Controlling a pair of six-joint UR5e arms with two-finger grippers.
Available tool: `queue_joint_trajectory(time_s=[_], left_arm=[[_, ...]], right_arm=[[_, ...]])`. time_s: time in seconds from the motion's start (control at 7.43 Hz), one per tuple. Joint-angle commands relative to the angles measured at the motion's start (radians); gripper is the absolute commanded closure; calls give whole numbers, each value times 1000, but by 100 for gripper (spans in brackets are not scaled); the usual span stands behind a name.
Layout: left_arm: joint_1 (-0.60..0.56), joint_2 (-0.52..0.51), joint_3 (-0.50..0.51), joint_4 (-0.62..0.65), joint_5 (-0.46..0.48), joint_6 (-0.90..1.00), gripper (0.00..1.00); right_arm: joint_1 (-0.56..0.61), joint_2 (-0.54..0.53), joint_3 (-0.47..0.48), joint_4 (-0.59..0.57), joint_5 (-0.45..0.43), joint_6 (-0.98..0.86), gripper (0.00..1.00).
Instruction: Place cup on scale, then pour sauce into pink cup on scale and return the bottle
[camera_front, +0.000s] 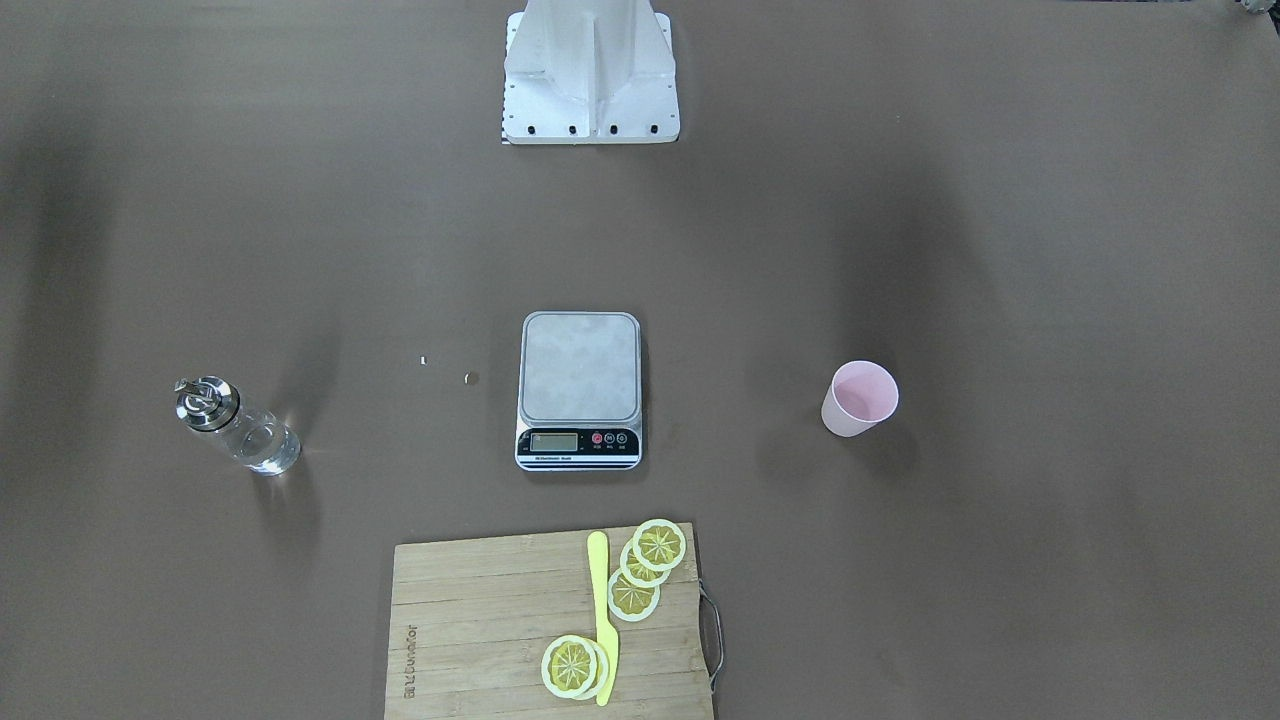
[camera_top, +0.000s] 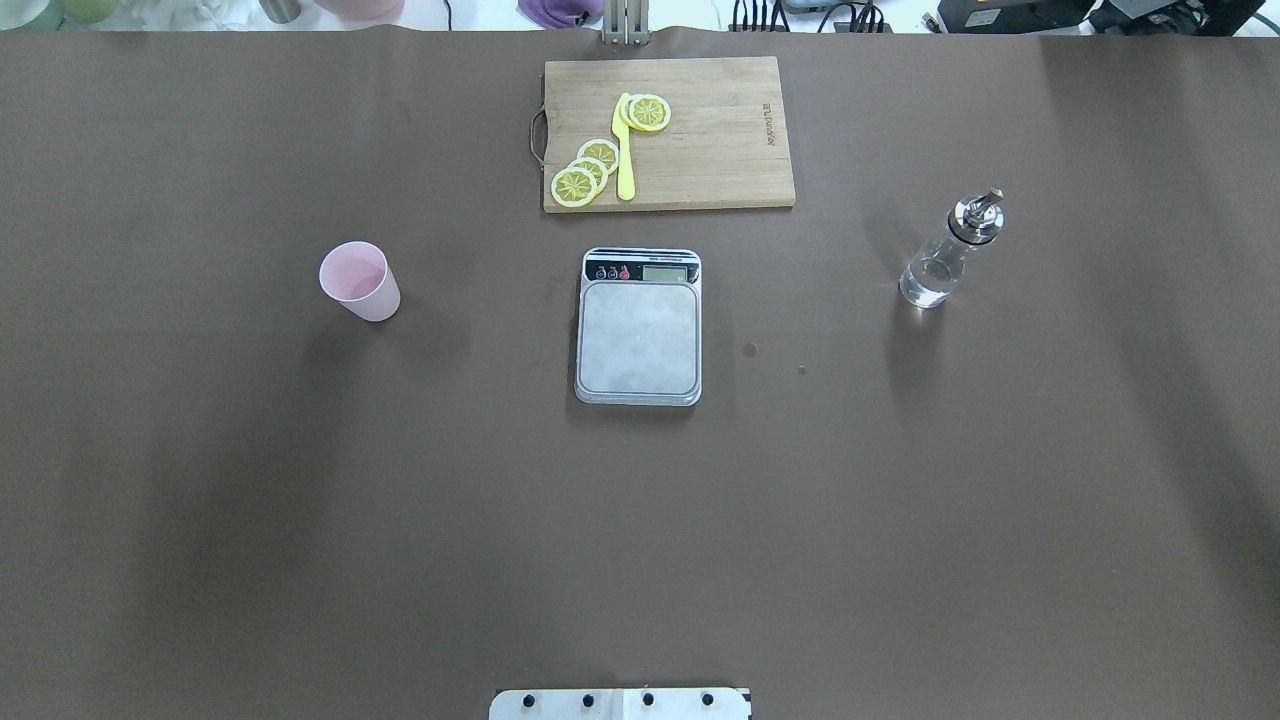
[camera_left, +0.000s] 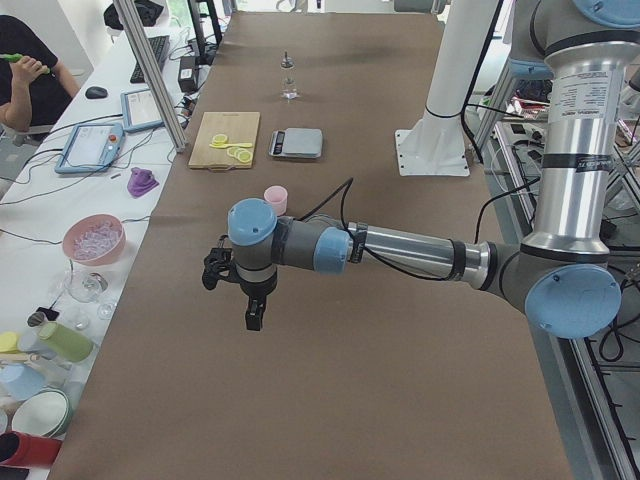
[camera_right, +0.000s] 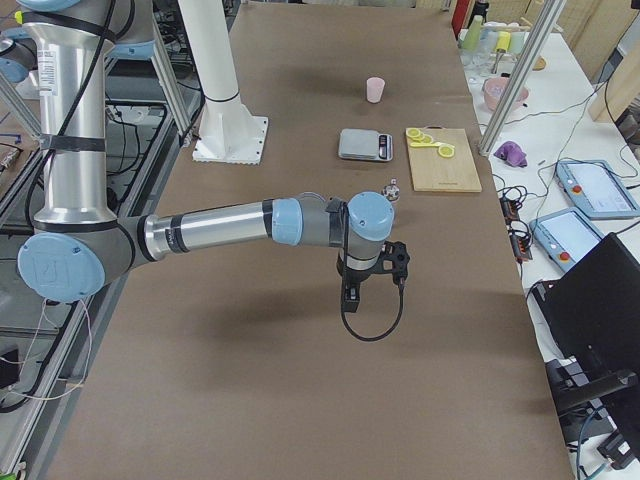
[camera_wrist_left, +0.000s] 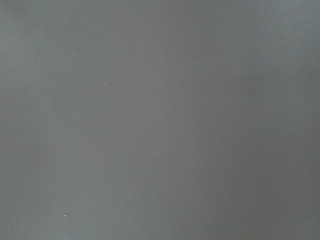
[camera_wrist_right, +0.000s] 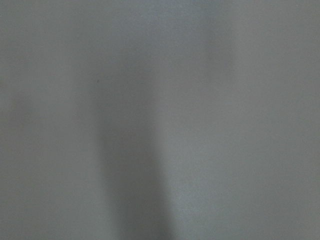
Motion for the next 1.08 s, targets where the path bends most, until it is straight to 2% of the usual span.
queue_joint_trajectory(time_s=[0.0,0.67,0.81,0.94], left_arm=[[39,-83,-14,2,3,-164,2],[345,-258,-120,-2,26,-774,2],[411,-285,-118,-4,108,-865,2],[466,-311,-101,-4,134,-904,2]], right_arm=[[0,-11,11,0,0,0,0],[0,-12,29,0,0,0,0],[0,-12,26,0,0,0,0],[0,-11,27,0,0,0,0]])
